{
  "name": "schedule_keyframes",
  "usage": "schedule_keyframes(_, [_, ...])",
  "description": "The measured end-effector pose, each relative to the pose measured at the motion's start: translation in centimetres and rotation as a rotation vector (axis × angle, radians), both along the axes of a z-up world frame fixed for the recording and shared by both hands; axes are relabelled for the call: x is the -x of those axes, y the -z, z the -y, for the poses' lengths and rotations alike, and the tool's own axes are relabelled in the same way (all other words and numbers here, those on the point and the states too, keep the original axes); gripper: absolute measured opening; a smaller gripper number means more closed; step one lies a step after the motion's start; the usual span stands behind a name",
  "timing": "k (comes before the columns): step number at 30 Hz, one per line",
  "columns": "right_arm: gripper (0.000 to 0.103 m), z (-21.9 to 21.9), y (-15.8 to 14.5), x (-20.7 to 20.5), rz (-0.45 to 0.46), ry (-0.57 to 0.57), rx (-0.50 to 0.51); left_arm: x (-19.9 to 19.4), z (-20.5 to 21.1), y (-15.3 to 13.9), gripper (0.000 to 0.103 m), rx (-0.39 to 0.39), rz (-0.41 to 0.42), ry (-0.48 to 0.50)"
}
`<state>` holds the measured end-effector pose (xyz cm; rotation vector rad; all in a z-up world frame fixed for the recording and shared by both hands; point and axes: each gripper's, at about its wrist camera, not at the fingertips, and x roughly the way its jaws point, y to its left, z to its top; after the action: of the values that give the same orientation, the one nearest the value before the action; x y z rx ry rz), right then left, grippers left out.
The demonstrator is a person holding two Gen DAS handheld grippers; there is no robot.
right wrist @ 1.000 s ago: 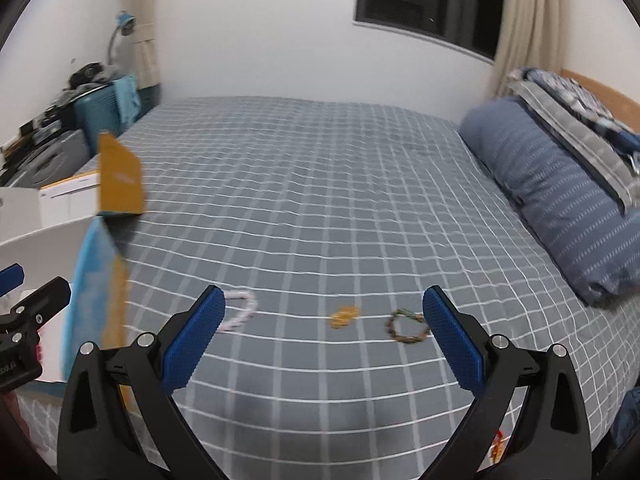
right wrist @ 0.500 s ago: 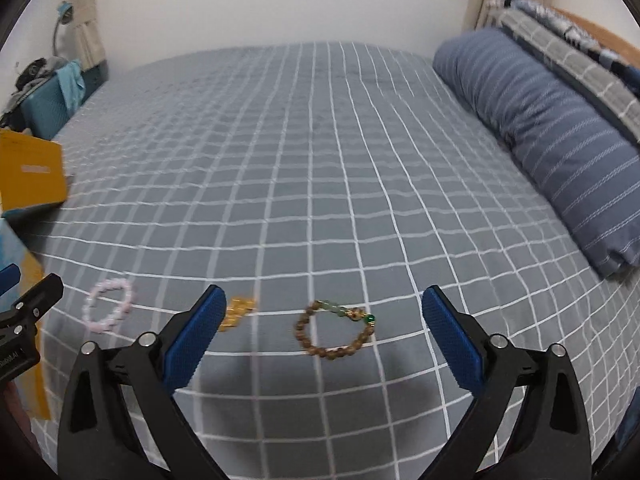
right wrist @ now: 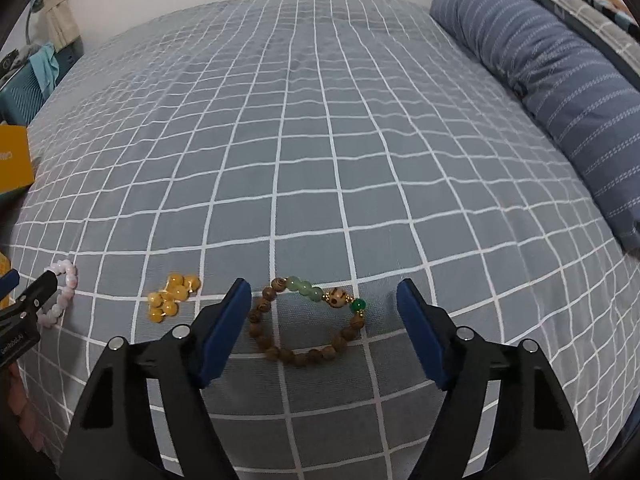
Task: Organize jewelry
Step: 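Move both open tools back toward the remaining bracelets on the bed, then grasp the pink-white bead bracelet with the left tool while the right tool grasps the wooden bead bracelet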
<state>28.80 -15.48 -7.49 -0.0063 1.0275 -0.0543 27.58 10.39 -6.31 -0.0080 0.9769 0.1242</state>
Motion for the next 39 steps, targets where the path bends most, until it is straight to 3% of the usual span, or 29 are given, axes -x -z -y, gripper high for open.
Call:
schedule_keyframes(4, [0.064, 0.3, 0.4, -0.2, -0.017, 0.008, -0.005, 0.0, -0.2, 0.5, 0.097, -0.001, -0.007, -0.003])
schedule_keyframes(9, [0.051, 0.3, 0.8, -0.4, -0.037, 0.015, 0.004, -0.3, -0.8, 1.4, 0.091, 0.000, -0.031, -0.020])
schedule_keyframes(15, [0.040, 0.6, 1.3, -0.6, -0.056, 0.032, -0.007, -0.3, -0.7, 1.3, 0.073, -0.019, -0.031, -0.014])
schedule_keyframes(18, [0.029, 0.6, 1.5, -0.6, -0.063, 0.031, -0.012, -0.1, -0.3, 1.2, 0.057, -0.044, -0.034, -0.006])
schedule_keyframes(21, [0.026, 0.7, 1.5, -0.6, -0.064, 0.035, -0.016, 0.1, -0.1, 1.1, 0.032, -0.049, -0.040, 0.004])
schedule_keyframes(22, [0.015, 0.6, 1.5, -0.6, -0.066, 0.034, -0.017, 0.1, -0.1, 1.1, 0.016, -0.047, -0.042, 0.005])
schedule_keyframes(23, [0.009, 0.6, 1.5, -0.4, -0.068, 0.035, -0.020, 0.1, -0.1, 1.1, 0.011, -0.049, -0.048, 0.005])
schedule_keyframes(39, [0.007, 0.6, -0.2, 0.5, -0.012, 0.047, -0.030, 1.1, -0.2, -0.8, 0.010, 0.015, -0.015, 0.018])
